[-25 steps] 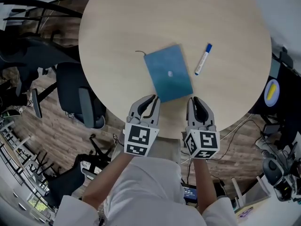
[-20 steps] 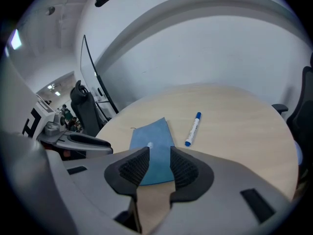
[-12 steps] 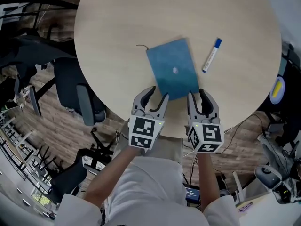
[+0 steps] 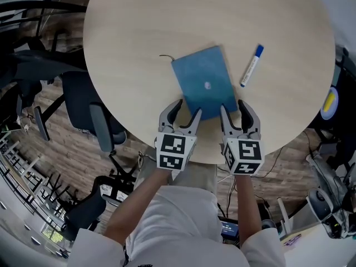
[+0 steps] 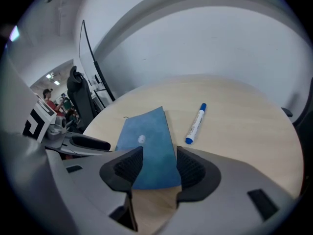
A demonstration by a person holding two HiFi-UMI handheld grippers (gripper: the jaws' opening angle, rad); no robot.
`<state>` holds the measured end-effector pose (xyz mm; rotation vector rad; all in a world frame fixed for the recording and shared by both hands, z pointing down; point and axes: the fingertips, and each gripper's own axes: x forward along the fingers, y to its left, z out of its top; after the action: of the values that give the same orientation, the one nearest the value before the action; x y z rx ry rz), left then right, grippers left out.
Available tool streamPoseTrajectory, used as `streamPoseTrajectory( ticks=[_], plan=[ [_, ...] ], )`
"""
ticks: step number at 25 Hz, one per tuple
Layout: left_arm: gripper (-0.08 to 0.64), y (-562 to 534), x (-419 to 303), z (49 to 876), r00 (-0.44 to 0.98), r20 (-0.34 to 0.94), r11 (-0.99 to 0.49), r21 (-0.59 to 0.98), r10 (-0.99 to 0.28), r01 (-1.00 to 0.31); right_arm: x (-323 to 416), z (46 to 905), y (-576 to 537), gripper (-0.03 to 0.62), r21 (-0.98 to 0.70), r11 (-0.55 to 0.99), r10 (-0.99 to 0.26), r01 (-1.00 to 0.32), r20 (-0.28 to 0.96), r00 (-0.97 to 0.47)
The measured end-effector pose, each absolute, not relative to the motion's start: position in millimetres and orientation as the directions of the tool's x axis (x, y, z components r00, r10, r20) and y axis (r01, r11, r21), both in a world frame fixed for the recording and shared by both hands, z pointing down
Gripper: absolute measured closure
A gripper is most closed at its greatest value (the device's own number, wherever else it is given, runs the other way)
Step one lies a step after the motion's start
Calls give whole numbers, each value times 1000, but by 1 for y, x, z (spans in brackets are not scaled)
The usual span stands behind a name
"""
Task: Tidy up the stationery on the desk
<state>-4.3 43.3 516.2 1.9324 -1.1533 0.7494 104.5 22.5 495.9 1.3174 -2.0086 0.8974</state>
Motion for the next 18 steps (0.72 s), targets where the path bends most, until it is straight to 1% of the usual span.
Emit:
streamPoseTrajectory(
  ticks=[2, 6, 13, 16, 18],
  plan=[
    [326, 42, -5, 521, 419, 786, -305, 304, -456, -902, 106, 501, 21, 376, -245, 276, -534, -929, 765, -360],
    [324, 36, -5, 524, 417, 787, -295, 309, -454, -904, 109, 508, 18, 376, -271, 251, -509, -929, 780, -364],
    [325, 28, -5, 533, 407, 798, -296, 298, -445, -908, 108, 528, 21, 376, -254, 288, -428, -923, 828, -361],
    [332, 27, -7, 534, 398, 802, -297, 287, -445, -911, 107, 531, 22, 380, -211, 316, -409, -925, 850, -333],
    [348, 28, -9, 533, 396, 805, -304, 281, -443, -911, 109, 527, 22, 459, -173, 330, -413, -928, 857, -307]
  ],
)
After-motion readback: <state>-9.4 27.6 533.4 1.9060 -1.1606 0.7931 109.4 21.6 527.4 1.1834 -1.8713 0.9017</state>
